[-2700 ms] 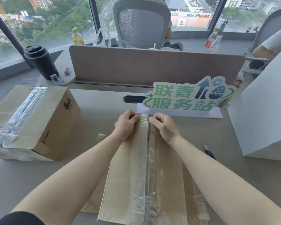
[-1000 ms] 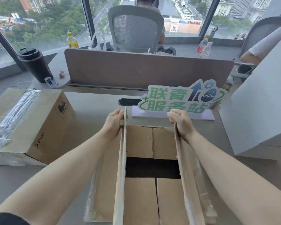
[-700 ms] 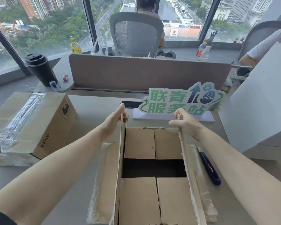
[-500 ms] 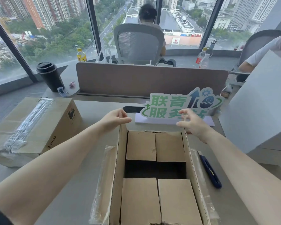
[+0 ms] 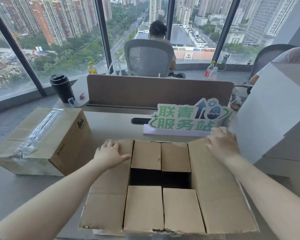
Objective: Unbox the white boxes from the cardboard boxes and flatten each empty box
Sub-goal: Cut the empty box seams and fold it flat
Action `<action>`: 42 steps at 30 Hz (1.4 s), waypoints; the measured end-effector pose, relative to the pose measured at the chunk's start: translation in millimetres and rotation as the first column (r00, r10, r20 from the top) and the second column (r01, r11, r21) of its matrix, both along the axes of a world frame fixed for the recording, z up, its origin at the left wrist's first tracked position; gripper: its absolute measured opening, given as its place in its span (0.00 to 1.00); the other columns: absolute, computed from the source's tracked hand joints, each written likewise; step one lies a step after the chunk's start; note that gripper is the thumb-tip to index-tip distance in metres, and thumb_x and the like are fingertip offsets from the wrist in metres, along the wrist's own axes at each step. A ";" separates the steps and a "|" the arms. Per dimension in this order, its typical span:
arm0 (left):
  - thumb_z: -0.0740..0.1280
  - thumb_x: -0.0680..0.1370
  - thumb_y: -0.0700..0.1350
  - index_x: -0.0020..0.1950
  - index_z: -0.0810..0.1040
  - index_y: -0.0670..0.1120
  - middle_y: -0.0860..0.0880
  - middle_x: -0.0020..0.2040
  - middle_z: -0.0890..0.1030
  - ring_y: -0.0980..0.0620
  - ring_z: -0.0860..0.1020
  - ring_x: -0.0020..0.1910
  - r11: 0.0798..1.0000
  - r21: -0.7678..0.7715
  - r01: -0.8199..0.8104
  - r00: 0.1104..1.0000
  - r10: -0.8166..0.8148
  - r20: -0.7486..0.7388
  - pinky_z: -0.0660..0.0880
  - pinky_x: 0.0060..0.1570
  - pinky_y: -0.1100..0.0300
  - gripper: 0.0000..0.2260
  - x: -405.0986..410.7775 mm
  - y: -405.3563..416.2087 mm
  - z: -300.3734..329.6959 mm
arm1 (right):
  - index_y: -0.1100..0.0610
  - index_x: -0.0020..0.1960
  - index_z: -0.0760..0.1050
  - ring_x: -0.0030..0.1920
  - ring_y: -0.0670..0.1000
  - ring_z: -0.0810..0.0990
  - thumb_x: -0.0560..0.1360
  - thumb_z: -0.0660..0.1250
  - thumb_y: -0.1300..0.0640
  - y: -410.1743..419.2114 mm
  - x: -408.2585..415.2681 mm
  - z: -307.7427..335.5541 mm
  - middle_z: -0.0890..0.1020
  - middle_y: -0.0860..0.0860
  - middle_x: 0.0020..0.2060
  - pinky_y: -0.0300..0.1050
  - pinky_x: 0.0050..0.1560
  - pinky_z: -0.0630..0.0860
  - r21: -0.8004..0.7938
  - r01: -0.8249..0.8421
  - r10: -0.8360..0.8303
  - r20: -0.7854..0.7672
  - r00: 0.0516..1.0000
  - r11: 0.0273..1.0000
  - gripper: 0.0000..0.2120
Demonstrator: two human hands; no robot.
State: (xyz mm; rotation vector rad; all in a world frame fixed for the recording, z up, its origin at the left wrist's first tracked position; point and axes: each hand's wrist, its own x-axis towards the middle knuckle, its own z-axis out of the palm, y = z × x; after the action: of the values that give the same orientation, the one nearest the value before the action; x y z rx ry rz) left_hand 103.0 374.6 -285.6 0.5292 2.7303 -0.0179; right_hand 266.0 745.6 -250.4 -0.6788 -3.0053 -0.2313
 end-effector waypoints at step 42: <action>0.65 0.78 0.57 0.67 0.72 0.49 0.50 0.56 0.79 0.46 0.78 0.55 0.698 0.712 -0.070 0.979 0.186 -0.087 0.72 0.54 0.55 0.21 -2.0 54.9 14.2 | 0.55 0.59 0.71 0.42 0.55 0.78 0.79 0.65 0.47 -73.5 -19.9 -26.9 0.78 0.50 0.45 0.43 0.37 0.69 -0.468 -0.108 -0.142 -0.467 0.873 0.877 0.14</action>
State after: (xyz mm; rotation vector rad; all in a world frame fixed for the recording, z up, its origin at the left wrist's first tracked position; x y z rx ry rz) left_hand 100.9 429.5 -271.4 0.5350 2.8420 1.1210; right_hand 246.1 672.1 -277.4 -0.6642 -2.5507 0.6279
